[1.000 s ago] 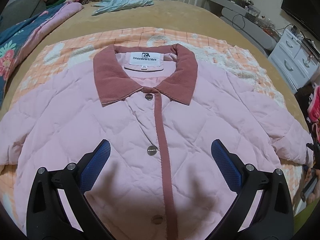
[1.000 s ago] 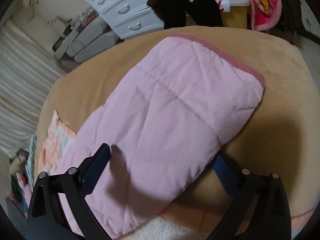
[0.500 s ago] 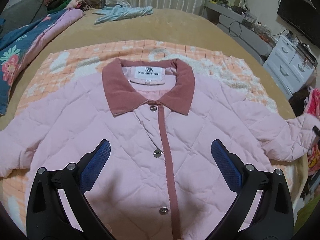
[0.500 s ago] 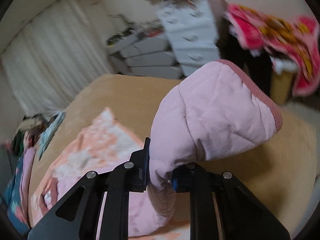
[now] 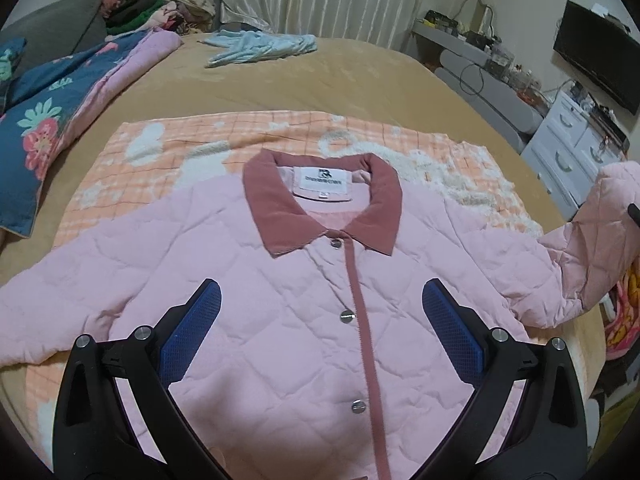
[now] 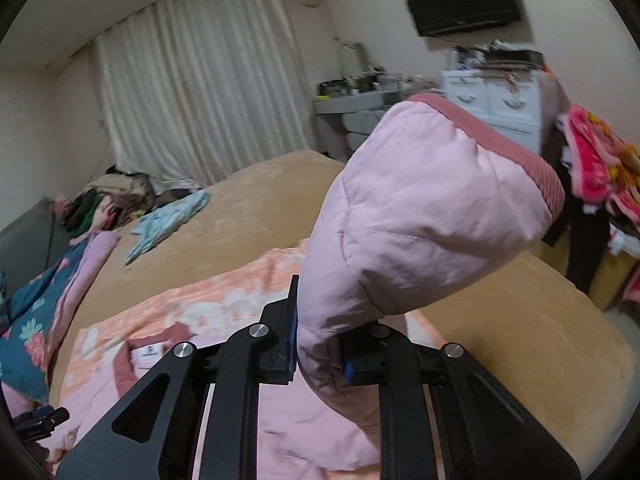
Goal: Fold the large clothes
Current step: 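Lift the sleeve cuff with the right tool and fold it across the jacket front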
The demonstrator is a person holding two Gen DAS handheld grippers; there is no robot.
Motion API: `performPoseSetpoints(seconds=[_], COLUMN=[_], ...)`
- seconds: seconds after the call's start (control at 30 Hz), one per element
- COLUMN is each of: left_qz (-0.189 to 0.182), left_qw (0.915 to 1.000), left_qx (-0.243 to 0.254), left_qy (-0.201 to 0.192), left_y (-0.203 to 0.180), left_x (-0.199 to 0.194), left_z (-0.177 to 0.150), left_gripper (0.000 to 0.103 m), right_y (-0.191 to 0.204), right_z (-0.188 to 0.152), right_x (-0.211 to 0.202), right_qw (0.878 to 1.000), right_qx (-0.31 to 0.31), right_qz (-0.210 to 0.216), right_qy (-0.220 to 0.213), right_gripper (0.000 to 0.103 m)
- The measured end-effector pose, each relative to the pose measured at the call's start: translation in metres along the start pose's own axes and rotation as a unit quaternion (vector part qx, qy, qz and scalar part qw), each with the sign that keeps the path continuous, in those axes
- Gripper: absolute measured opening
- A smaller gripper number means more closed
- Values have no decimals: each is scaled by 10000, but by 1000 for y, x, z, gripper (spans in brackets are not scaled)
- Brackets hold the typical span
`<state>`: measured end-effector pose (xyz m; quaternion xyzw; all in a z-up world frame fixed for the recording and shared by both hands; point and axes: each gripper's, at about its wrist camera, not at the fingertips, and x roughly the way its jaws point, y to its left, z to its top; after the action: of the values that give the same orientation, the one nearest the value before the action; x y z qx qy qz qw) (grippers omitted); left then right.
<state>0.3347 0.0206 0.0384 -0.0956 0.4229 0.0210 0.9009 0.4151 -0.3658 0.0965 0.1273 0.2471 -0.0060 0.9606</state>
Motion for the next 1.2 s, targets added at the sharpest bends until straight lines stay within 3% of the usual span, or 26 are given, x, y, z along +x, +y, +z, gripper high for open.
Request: performPoseSetpoints(seconds=[0.57, 0.93, 1.2], left_qz=[-246, -451, -781], left_qw=[9975, 9936, 9879], left_qx=[-647, -1031, -1332], left_qy=[-107, -116, -141], left_y=[78, 115, 132], left_x=[-20, -22, -18], left_z=[-1, -10, -16], left_gripper=[95, 95, 95], right_y=[149, 211, 260], right_z=[-5, -47, -98], right_x=[-9, 0, 16], right_qw=[9907, 9787, 9646], right_qx=[-850, -1424, -1960], right_qz=[1059, 1475, 1737], right_qy=[-62, 107, 297], right_gripper=[15, 15, 15])
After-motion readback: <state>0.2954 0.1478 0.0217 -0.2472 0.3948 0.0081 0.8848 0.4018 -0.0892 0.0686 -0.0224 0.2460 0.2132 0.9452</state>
